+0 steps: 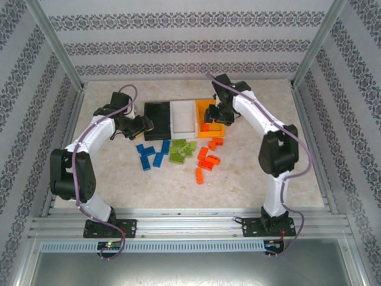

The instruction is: Sort the legos into containers by color

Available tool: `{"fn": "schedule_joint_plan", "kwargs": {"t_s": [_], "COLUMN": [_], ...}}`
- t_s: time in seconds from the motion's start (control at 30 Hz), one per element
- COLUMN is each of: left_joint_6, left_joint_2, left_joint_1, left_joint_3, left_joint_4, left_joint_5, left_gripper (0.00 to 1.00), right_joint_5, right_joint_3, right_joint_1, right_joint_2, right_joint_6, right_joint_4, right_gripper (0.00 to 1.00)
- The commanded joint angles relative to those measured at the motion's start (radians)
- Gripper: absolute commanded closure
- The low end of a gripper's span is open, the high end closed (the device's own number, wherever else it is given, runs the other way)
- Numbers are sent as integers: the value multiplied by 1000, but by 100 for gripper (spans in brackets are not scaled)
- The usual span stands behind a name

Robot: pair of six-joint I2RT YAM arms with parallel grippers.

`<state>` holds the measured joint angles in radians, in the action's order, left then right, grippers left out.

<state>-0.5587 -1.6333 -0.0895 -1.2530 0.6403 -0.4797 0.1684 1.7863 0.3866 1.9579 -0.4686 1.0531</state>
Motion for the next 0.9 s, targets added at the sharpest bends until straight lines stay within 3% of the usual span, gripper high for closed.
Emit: {"fn": "schedule_joint_plan", "kwargs": {"t_s": [0.0,0.2,0.47,0.87], "left_joint_6": [2,17,41,62], "left_joint_2": [4,8,24,27], "left_joint_1": [4,4,4,11], "left_joint_3": [24,46,35,29], "left_joint_4": [-35,-32,0,33], "left_joint_5": [-35,-50,-41,-30], "left_gripper": [44,44,43,43], "right_joint_5": [-35,-34,-44,-55], "right_joint_3": [-159,-266,-221,-192], "right_joint_1": [49,69,67,51], "right_joint_2": [-69,-57,58,144], "right_joint_6": [-62,-85,-65,-82], "right_joint_4": [-35,-91,-114,-118], "right_gripper": [43,46,53,54]}}
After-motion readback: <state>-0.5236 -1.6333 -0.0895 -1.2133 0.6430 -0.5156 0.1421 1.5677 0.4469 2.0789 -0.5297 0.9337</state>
